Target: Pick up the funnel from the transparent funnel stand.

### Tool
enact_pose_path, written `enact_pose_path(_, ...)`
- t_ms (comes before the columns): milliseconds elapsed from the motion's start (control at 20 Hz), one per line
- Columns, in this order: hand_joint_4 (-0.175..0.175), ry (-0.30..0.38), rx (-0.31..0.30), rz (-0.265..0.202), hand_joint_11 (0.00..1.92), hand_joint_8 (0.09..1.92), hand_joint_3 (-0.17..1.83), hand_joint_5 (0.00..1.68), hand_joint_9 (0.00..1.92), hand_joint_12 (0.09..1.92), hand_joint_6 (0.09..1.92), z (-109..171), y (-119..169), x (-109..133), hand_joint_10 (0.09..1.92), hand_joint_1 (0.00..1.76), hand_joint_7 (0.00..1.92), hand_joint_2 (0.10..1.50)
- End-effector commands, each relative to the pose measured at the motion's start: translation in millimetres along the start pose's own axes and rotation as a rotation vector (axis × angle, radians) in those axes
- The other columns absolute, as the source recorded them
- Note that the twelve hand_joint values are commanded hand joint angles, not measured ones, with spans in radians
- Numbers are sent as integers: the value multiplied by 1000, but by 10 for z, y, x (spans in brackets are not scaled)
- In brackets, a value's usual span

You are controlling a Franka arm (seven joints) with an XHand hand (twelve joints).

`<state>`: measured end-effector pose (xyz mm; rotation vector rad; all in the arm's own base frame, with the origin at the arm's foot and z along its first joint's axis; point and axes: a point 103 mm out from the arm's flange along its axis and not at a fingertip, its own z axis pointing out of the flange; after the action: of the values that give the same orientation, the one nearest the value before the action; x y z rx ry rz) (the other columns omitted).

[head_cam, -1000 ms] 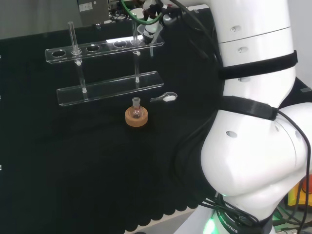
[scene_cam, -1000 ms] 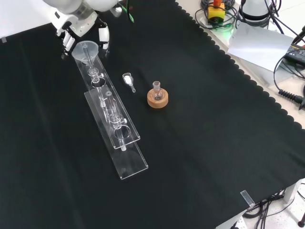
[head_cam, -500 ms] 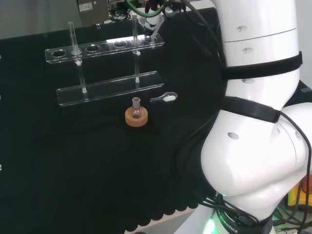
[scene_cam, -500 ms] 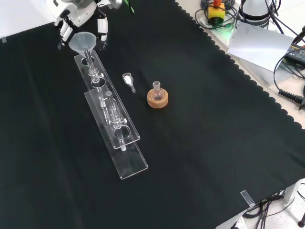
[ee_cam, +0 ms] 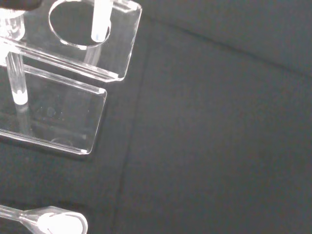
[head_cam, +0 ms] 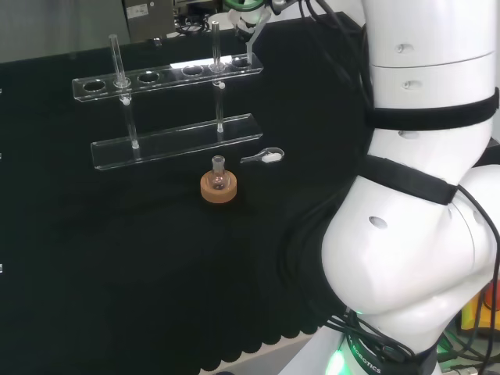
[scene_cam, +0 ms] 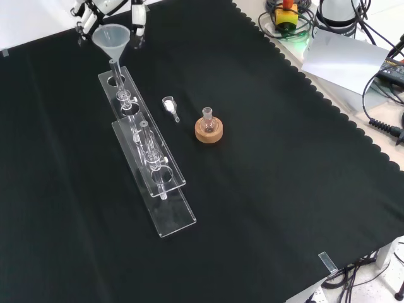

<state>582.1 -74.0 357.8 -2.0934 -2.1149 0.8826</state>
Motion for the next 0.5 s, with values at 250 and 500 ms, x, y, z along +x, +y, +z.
enact_pose_path(250,-8,-8,-63,40,449,755,437,480,986,1286,496,-303,-759,-34,553,657,560,776)
enact_pose_path(500,-9,-13,-73,45,453,755,439,481,989,1286,508,-343,-1089,71,555,656,559,777)
